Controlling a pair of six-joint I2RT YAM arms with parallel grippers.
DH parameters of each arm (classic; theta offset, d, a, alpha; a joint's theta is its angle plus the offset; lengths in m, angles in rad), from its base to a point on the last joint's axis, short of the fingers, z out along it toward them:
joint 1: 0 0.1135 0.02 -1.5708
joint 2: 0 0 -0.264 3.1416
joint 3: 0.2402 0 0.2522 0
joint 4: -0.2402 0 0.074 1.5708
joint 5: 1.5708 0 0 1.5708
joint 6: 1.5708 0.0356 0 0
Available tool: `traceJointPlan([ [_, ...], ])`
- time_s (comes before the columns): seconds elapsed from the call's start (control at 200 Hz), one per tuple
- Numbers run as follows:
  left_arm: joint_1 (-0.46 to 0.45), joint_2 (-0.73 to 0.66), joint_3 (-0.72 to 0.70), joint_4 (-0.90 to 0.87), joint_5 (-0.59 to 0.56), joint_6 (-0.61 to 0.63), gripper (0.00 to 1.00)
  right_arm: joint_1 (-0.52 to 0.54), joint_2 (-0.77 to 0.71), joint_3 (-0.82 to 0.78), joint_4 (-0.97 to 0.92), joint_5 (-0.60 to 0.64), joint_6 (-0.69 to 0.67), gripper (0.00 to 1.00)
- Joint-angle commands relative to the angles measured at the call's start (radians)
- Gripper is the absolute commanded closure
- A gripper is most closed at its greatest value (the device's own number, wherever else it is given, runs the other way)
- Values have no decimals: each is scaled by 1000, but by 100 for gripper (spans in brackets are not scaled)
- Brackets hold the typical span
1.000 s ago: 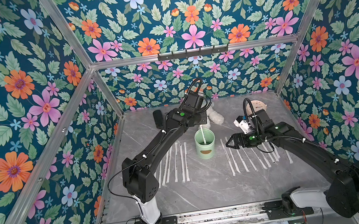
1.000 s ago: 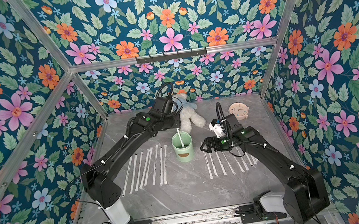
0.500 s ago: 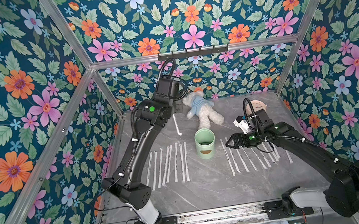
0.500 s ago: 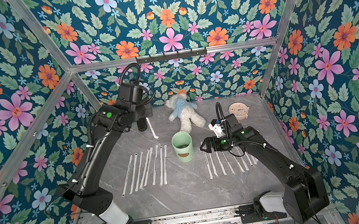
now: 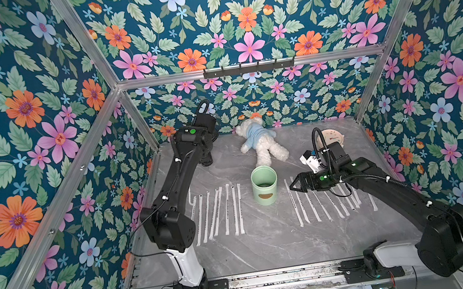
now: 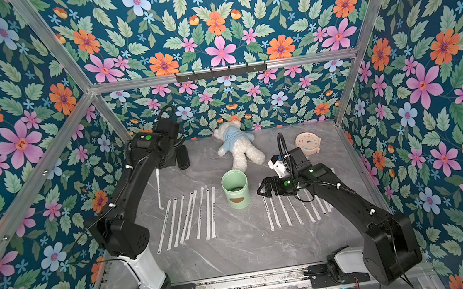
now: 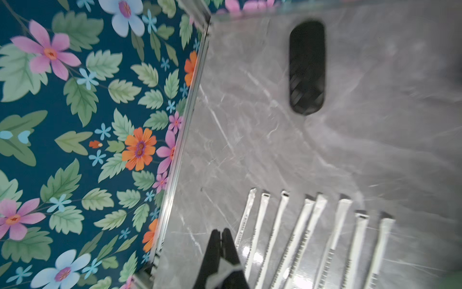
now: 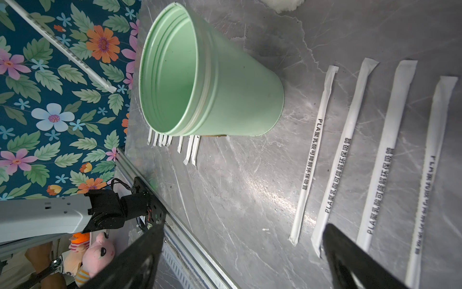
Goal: Take the straws out of the storage container
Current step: Place the straw at the center of the board.
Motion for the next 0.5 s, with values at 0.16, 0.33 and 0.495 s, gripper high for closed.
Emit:
traceJointPlan([
  [0.16, 70, 168, -92, -75, -83, -44, 100, 1, 0, -4, 8, -15, -14, 1],
  [0.33, 125, 236, -148, -58, -62, -54, 100, 1, 3, 2, -9, -15, -20, 1],
  [0.495, 168, 246, -230, -2, -38, -41, 100, 1, 11, 10, -12, -18, -20, 1],
])
